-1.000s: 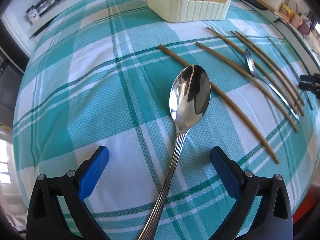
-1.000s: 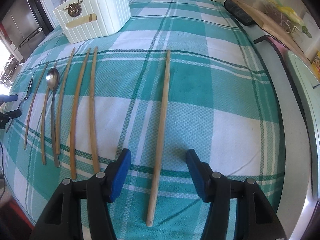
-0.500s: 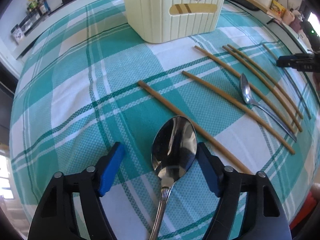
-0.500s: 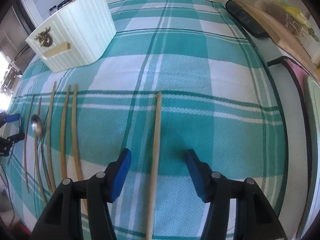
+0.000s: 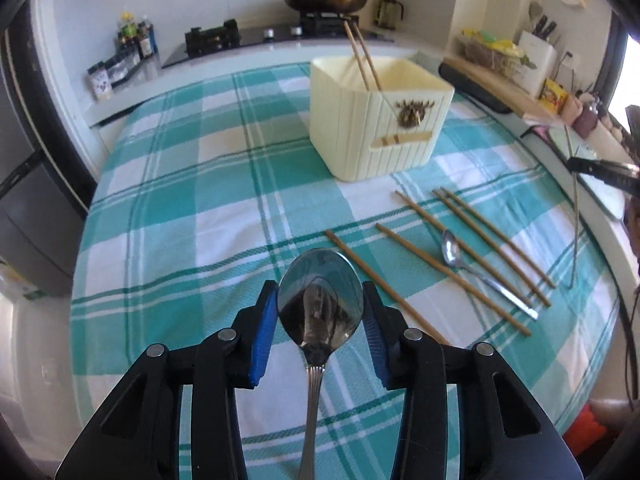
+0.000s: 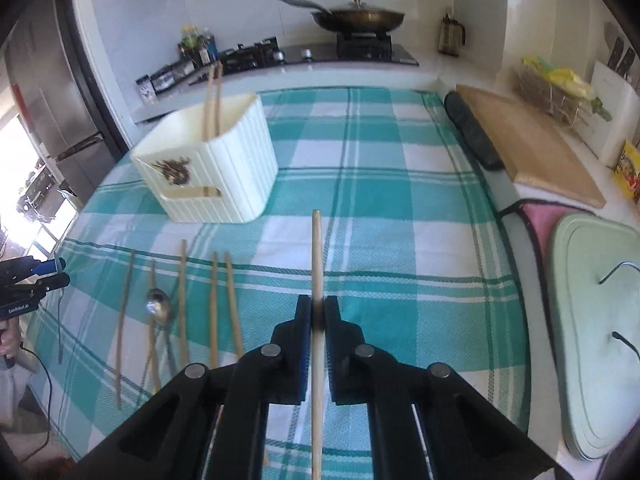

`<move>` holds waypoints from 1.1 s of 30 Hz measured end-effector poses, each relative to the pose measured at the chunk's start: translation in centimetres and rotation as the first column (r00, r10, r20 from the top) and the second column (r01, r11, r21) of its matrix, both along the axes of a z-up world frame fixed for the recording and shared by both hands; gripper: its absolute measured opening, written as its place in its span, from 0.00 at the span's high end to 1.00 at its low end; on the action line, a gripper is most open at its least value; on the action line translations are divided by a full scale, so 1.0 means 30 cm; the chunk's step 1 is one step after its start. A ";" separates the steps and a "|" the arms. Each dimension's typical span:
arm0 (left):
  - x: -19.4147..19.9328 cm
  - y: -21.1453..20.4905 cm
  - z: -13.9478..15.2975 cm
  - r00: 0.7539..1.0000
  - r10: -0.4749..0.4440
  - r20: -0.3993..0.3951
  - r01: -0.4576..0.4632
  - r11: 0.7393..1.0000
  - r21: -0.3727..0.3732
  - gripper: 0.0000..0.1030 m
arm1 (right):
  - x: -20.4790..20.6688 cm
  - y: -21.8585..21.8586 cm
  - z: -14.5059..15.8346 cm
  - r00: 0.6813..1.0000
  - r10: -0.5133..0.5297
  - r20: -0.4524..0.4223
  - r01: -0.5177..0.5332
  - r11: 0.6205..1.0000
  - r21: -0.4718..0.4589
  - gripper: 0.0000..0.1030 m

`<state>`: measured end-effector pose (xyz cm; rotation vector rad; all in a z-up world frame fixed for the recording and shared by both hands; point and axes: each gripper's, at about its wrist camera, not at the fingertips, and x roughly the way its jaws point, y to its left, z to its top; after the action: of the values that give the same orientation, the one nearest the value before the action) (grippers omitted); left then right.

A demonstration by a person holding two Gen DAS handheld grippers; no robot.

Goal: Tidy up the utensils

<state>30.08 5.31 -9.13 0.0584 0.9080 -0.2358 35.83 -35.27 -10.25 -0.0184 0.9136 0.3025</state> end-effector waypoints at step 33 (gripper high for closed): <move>0.029 0.063 0.580 0.958 0.080 0.274 -0.016 0.974 -0.227 0.60 | 0.007 0.195 0.492 0.901 0.106 0.420 -0.151 0.985 0.077 0.93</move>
<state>30.96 7.20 8.26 -0.1355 0.5937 -0.2747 36.06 -29.42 4.50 -0.0422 0.4708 0.4517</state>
